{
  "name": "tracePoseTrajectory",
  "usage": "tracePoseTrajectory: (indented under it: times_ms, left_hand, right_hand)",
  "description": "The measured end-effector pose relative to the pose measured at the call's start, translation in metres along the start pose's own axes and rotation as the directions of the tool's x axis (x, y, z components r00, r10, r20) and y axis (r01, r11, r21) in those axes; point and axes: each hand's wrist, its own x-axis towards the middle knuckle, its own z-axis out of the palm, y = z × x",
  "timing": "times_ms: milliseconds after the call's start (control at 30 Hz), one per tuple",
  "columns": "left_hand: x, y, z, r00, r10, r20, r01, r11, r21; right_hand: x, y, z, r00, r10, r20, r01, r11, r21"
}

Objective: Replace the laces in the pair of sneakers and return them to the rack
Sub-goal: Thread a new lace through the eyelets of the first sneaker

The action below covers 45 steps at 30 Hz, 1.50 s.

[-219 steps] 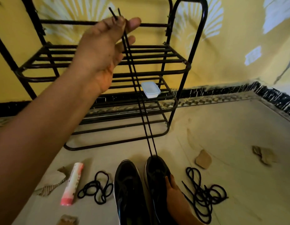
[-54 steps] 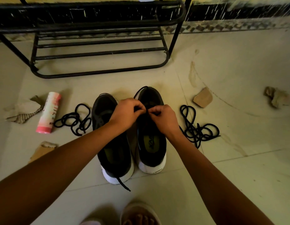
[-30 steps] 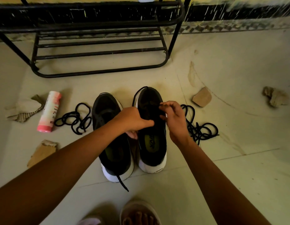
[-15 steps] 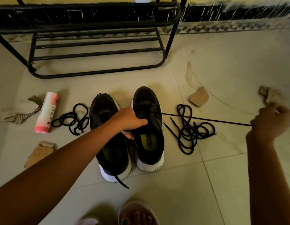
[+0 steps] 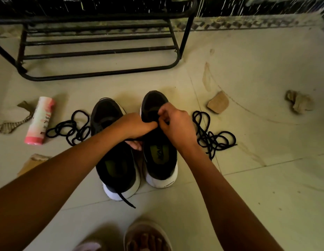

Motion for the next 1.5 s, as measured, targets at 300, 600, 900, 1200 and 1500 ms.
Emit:
tracePoseTrajectory:
  times_ms: [300, 600, 900, 1200, 1500]
  left_hand:
    - [0.002, 0.0, 0.004, 1.0, -0.005, -0.016, 0.004, 0.999, -0.037]
    - [-0.003, 0.0, -0.001, 0.998, 0.029, 0.062, -0.028, 1.0, -0.009]
    - [-0.014, 0.007, -0.056, 0.954, 0.195, 0.227, -0.203, 0.979, 0.012]
    - [-0.016, 0.001, -0.047, 0.788, 0.158, 0.595, -0.228, 0.973, 0.044]
    - [-0.023, -0.003, -0.035, 0.647, 0.306, 0.699, -0.243, 0.951, -0.192]
  right_hand:
    - [-0.028, 0.013, -0.017, 0.965, 0.262, -0.009, -0.247, 0.92, 0.304]
    - [-0.027, 0.009, -0.026, 0.934, 0.309, 0.18, -0.356, 0.856, 0.374]
    - [-0.033, -0.009, -0.041, 0.796, 0.283, 0.535, -0.574, 0.635, 0.518]
    - [-0.038, -0.02, -0.039, 0.697, 0.345, 0.628, -0.71, 0.455, 0.538]
    - [-0.038, -0.023, -0.032, 0.721, 0.386, 0.575, -0.665, 0.619, 0.418]
